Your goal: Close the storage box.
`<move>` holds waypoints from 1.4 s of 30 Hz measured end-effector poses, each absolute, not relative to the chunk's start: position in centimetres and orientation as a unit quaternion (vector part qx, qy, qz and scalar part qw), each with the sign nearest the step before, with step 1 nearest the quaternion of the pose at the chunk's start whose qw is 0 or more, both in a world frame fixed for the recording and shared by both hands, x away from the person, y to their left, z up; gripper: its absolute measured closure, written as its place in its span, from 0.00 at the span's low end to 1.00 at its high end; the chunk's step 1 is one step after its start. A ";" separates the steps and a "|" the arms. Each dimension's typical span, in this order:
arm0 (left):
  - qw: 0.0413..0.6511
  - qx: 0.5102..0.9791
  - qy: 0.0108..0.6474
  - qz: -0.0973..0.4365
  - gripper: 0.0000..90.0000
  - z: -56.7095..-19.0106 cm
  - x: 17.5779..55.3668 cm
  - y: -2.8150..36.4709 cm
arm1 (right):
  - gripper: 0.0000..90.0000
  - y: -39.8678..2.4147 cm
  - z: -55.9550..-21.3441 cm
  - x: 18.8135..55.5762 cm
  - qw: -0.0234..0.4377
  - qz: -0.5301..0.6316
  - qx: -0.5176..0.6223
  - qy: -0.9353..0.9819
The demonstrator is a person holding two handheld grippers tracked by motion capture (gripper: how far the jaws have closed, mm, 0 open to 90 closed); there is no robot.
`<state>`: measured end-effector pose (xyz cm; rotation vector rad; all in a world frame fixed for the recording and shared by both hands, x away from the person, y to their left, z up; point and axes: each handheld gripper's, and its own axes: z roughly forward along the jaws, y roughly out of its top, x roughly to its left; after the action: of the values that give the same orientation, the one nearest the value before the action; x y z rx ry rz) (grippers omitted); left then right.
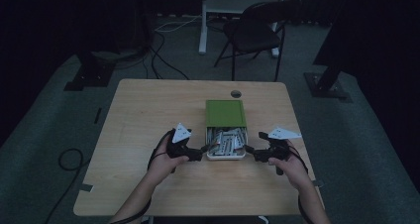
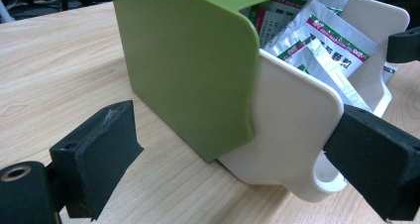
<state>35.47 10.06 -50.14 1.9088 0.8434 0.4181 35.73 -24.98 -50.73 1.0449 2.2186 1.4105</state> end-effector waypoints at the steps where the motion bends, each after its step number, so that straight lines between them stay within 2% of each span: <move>1: 0.485 0.784 0.347 0.172 0.09 -50.1 35.5 10.1 | 0.14 -25.0 -50.7 35.8 0.156 0.492 0.366 0.774; 42: 0.481 0.776 0.367 0.177 0.09 -50.0 38.2 9.8 | 0.13 -24.5 -50.7 37.9 0.173 0.487 0.399 0.758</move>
<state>38.19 9.84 -50.00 1.8928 0.8938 0.4307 37.88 -24.47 -50.65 1.1323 2.1490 1.3805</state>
